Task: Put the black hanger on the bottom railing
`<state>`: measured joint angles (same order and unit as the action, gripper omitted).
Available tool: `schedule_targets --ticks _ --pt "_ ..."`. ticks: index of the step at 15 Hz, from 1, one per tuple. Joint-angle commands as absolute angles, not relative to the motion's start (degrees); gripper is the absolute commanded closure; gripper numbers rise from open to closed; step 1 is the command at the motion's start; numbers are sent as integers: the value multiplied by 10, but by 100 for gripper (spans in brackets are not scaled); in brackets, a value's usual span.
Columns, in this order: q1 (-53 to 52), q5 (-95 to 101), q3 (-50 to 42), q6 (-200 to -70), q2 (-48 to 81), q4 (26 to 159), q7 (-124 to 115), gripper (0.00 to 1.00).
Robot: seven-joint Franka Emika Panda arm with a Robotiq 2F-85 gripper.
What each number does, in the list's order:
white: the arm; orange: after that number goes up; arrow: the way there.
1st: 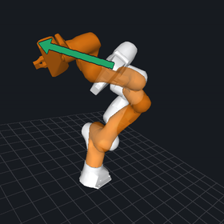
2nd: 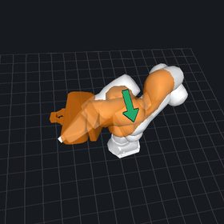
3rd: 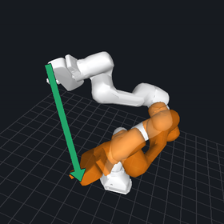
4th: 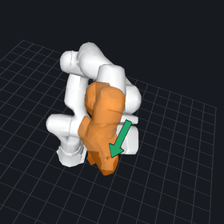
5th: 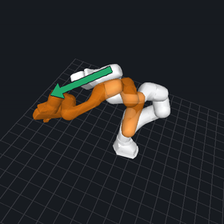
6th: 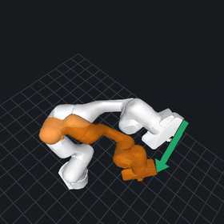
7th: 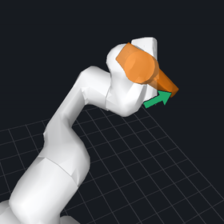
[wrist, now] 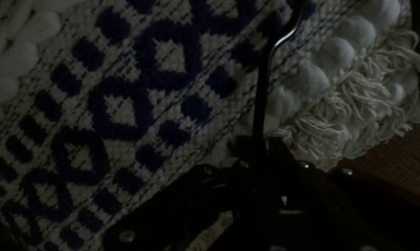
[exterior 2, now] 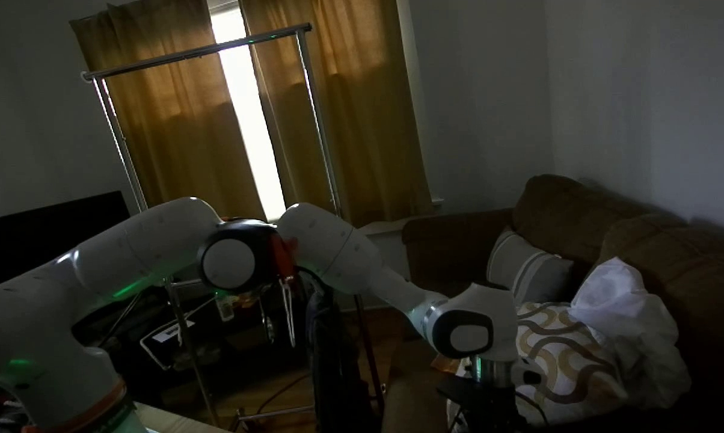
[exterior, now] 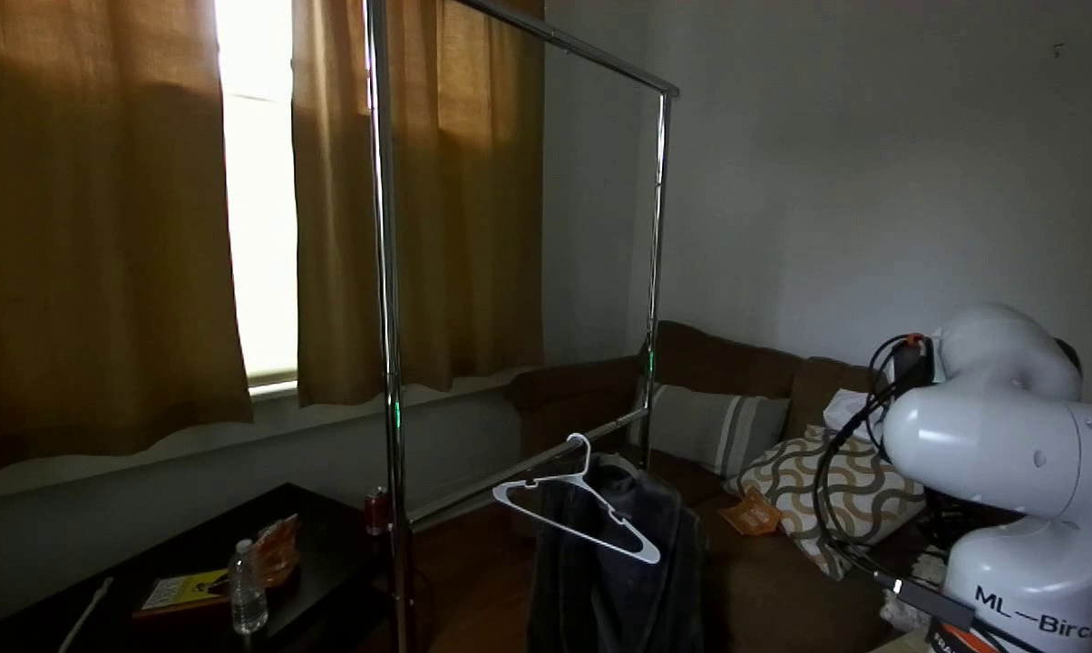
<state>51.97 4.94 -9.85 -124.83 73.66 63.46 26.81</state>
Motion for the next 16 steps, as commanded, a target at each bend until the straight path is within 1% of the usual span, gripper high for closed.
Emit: schedule_targets --ticks 1,10,16 --pt "475 90 -127 -1282 688 702 249 95" --pt "334 190 -204 -1386 537 928 161 95" --pt "274 245 -253 -1558 444 1086 161 95"
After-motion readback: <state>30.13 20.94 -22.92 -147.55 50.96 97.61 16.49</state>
